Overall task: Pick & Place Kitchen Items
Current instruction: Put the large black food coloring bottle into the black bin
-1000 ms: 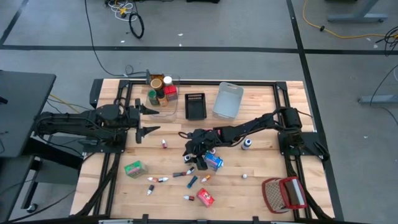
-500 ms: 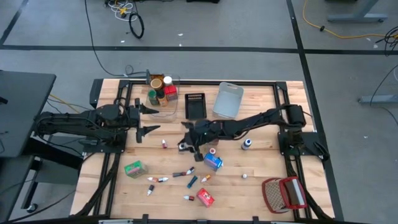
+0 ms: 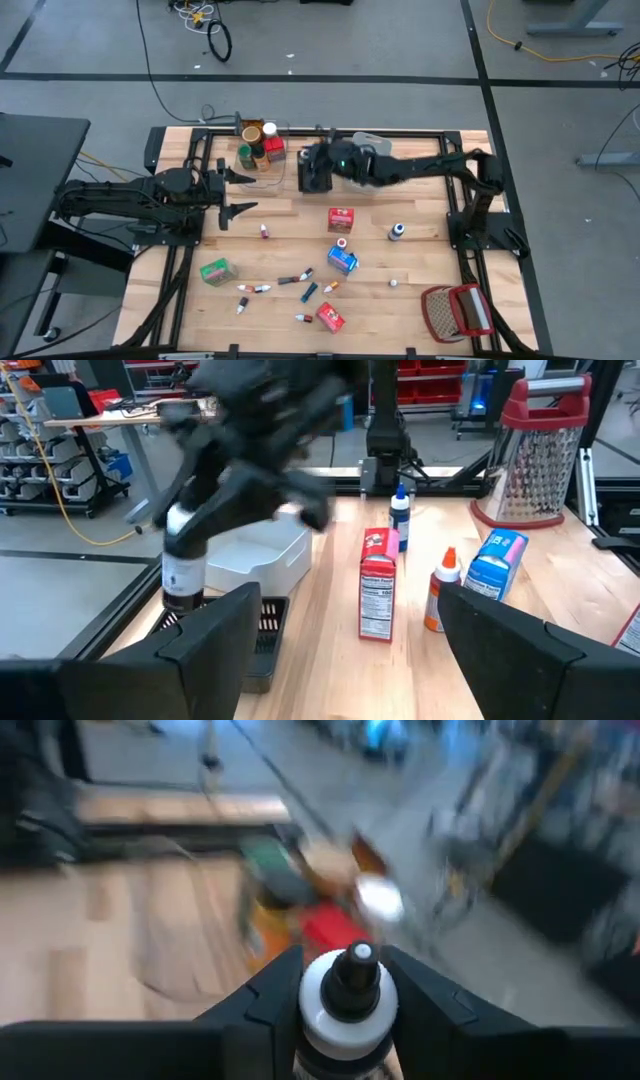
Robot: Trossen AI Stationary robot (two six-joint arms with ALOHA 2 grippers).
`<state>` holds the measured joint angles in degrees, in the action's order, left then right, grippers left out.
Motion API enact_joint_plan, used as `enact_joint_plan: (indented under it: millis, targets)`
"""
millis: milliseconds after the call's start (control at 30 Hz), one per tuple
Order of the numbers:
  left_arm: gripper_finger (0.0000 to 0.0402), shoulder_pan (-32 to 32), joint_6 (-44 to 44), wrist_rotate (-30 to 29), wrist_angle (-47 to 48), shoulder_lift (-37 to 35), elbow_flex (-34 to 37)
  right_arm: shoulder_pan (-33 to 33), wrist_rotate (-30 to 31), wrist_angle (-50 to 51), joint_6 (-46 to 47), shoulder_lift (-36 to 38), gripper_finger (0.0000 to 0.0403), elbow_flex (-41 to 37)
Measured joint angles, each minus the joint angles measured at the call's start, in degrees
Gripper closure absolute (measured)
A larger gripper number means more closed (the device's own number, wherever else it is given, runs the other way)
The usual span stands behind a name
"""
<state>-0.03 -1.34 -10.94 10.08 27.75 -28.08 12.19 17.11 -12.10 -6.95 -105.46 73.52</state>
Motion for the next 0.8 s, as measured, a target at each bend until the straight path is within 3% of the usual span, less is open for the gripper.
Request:
enact_joint_plan:
  millis: [100, 267, 600, 800]
  targets:
    - [0.009, 0.0, 0.0, 0.0, 0.0, 0.0, 0.0, 3.3, -4.2, 2.6, 7.3, -0.6, 0.0275, -0.1]
    - [0.009, 0.0, 0.0, 0.0, 0.1, 0.0, 0.0, 5.2, -9.2, 5.0, 7.1, -3.7, 0.0274, 0.0]
    - [0.009, 0.0, 0.0, 0.0, 0.9, 0.0, 0.0, 6.3, -2.4, 3.9, 10.0, -8.4, 0.0273, -0.1]
    - [0.009, 0.0, 0.0, -0.1, 0.9, 0.0, 0.0, 7.3, -4.7, 3.5, 12.7, -8.6, 0.0273, -0.1]
